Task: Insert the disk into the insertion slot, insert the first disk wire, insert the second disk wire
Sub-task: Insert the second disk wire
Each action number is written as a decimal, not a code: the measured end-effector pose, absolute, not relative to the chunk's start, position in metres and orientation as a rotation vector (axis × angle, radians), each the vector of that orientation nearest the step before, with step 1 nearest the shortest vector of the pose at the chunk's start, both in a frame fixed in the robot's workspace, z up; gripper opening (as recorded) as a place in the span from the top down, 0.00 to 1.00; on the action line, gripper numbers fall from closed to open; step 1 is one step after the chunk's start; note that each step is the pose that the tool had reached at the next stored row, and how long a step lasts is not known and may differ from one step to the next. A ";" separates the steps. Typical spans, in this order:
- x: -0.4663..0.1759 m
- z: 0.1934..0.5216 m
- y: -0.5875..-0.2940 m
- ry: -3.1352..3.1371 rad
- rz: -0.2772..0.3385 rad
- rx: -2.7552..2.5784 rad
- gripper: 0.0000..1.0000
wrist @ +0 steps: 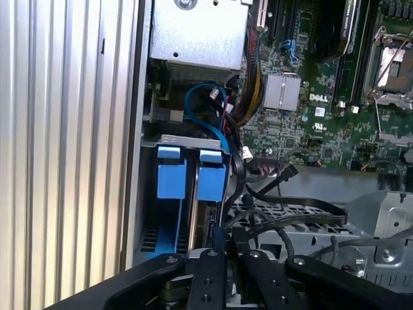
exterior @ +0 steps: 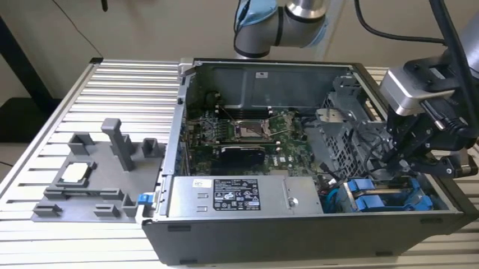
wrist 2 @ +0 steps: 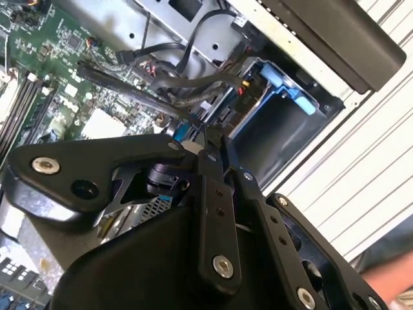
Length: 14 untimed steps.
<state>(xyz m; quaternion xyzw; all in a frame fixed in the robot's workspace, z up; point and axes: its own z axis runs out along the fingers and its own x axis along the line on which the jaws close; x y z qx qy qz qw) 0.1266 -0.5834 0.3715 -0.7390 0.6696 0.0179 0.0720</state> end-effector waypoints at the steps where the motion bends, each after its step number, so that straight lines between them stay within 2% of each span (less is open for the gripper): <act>1: 0.127 0.371 -0.584 2.015 0.055 -2.219 0.84; 14: 0.129 0.364 -0.588 2.041 0.057 -2.197 0.84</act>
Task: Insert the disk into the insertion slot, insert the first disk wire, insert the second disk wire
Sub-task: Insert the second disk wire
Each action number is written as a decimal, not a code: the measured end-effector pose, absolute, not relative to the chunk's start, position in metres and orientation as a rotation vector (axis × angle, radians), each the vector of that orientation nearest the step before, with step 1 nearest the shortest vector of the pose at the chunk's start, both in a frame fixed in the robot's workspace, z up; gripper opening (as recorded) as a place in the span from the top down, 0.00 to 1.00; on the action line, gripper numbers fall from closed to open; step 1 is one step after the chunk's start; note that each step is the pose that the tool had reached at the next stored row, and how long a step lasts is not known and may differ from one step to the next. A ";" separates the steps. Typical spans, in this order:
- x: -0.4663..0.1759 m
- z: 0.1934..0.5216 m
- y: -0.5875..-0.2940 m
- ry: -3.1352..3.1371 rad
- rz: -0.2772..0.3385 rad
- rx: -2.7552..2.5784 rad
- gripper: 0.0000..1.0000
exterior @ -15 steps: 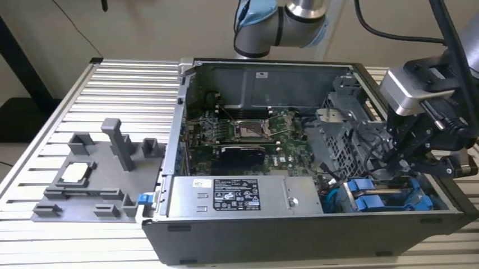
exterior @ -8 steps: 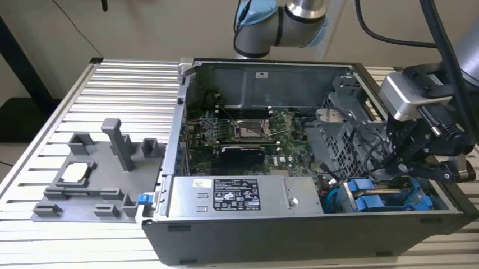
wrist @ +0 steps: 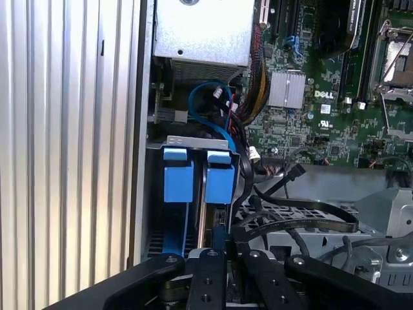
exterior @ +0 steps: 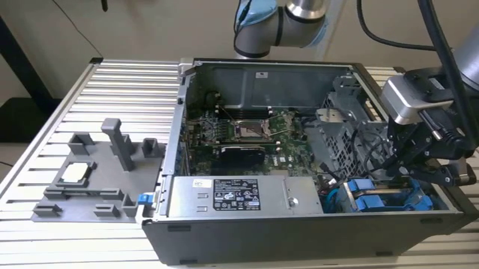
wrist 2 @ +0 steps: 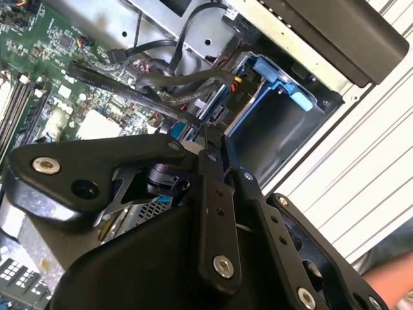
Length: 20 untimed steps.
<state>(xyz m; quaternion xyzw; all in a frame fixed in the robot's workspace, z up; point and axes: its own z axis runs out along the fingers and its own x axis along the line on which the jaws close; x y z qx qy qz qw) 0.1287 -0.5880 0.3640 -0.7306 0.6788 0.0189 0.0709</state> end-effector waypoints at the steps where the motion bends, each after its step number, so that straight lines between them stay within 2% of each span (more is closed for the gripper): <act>1: 0.129 0.364 -0.588 2.041 0.057 -2.197 0.84; 20: 0.133 0.347 -0.588 2.077 0.061 -2.155 0.84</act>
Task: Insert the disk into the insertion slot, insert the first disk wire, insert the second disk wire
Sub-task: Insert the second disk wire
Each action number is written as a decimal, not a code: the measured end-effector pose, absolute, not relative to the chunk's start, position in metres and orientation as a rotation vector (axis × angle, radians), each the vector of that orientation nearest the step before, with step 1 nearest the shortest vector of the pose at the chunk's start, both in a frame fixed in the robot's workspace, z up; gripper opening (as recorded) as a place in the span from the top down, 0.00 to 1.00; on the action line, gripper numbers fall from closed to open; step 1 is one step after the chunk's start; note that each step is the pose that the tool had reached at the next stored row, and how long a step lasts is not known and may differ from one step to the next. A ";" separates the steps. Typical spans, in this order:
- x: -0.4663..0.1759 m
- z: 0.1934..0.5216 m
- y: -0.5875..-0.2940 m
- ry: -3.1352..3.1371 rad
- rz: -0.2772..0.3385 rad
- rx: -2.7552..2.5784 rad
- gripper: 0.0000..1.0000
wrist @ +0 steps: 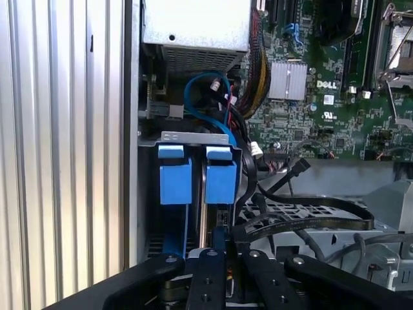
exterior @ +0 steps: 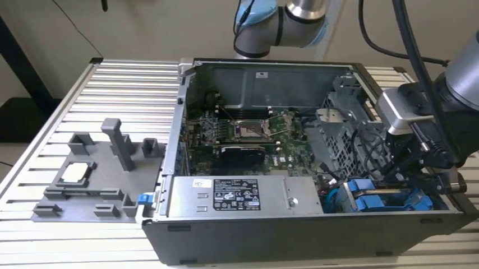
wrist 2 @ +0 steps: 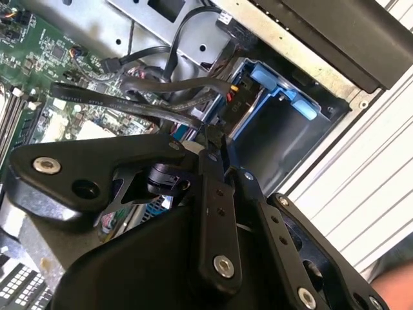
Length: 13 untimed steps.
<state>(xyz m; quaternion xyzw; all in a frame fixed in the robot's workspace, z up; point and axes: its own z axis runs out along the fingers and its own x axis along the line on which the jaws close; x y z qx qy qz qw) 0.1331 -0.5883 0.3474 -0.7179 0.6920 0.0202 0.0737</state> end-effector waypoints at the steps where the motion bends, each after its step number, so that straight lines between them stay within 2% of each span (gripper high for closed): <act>1: 0.133 0.347 -0.588 2.080 0.061 -2.153 0.84; 13: 0.133 0.341 -0.587 2.122 0.056 -2.110 0.84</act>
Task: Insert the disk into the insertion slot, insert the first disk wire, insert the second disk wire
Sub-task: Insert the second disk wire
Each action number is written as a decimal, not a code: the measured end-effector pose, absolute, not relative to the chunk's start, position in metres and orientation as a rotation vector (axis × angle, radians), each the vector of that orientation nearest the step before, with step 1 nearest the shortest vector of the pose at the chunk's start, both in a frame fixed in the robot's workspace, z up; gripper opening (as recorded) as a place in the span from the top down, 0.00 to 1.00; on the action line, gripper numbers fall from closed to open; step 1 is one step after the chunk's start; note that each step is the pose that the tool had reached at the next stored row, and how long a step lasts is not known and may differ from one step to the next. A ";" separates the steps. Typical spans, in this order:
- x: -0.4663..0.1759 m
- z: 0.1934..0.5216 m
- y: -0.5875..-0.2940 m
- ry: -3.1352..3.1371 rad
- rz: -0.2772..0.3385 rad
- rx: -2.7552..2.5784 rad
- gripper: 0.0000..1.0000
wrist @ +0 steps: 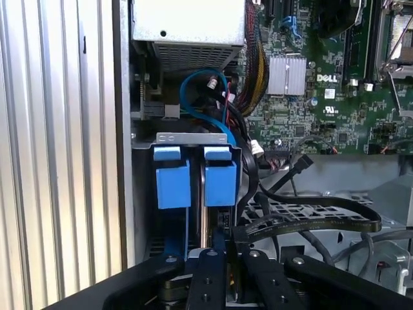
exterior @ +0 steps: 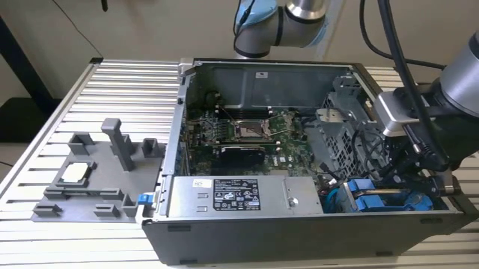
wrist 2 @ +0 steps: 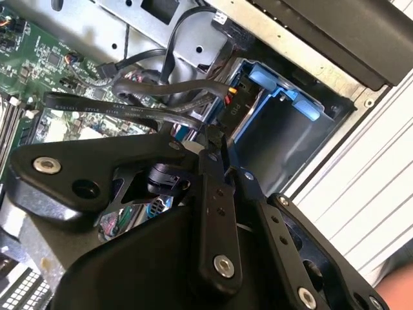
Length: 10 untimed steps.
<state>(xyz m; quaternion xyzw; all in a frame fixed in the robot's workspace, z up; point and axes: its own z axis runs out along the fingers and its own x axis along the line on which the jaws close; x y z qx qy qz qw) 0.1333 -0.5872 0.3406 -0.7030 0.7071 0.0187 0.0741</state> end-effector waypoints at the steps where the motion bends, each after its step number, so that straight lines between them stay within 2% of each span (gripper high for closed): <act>1: 0.133 0.340 -0.587 2.126 0.056 -2.106 0.84; 10: 0.133 0.339 -0.587 2.136 0.059 -2.100 0.84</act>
